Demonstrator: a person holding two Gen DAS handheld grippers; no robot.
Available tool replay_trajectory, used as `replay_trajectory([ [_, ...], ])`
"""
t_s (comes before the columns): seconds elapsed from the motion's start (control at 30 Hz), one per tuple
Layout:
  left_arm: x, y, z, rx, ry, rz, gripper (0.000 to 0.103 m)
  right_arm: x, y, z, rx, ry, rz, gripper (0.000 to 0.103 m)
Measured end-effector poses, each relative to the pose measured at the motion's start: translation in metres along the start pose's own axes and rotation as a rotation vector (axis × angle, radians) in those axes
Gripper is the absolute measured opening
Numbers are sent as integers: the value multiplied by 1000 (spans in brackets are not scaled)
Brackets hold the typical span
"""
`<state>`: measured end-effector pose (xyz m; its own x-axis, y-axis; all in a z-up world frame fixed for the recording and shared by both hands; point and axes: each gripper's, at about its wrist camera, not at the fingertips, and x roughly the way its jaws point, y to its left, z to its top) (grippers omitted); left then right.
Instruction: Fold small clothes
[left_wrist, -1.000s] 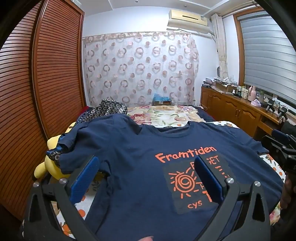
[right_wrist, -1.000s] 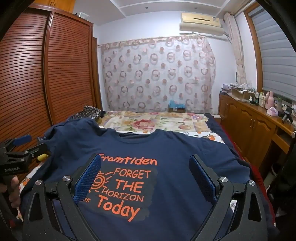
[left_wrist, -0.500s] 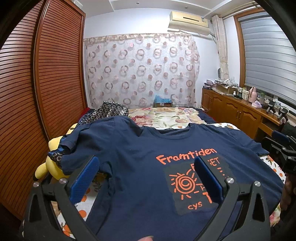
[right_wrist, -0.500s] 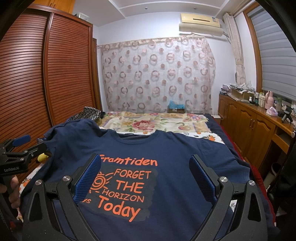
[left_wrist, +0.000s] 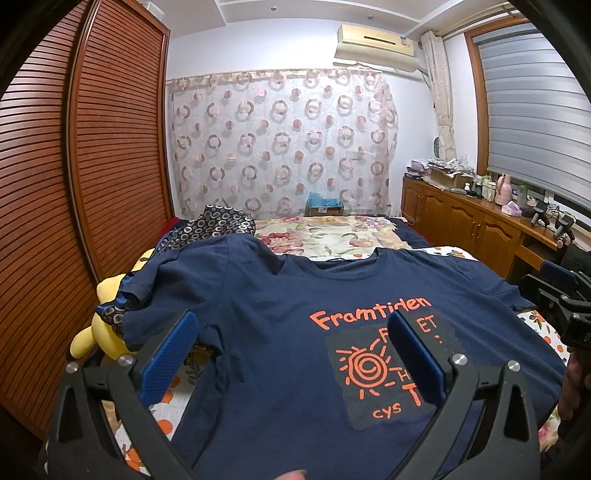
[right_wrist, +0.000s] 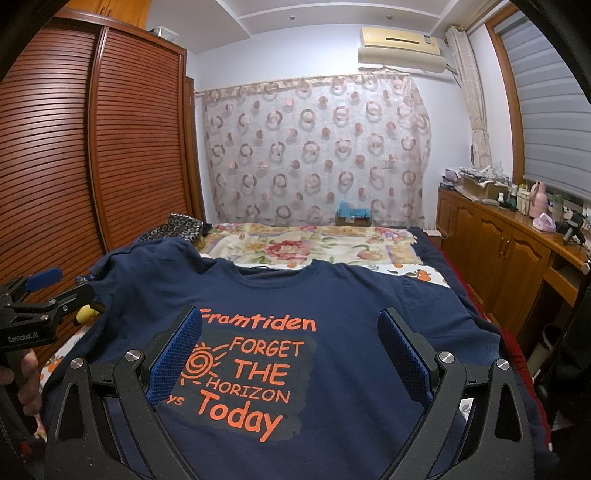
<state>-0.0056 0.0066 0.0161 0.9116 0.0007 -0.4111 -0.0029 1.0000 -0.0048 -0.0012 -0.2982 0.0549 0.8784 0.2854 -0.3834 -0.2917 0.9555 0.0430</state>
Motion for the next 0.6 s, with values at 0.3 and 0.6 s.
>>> replay_trajectory([
  [0.3, -1, -2, 2, 2, -6, 2, 103, 0, 0, 0, 1, -1, 1, 98],
  [0.6, -2, -2, 3, 2, -8, 1, 103, 0, 1, 0, 3, -1, 3, 98],
])
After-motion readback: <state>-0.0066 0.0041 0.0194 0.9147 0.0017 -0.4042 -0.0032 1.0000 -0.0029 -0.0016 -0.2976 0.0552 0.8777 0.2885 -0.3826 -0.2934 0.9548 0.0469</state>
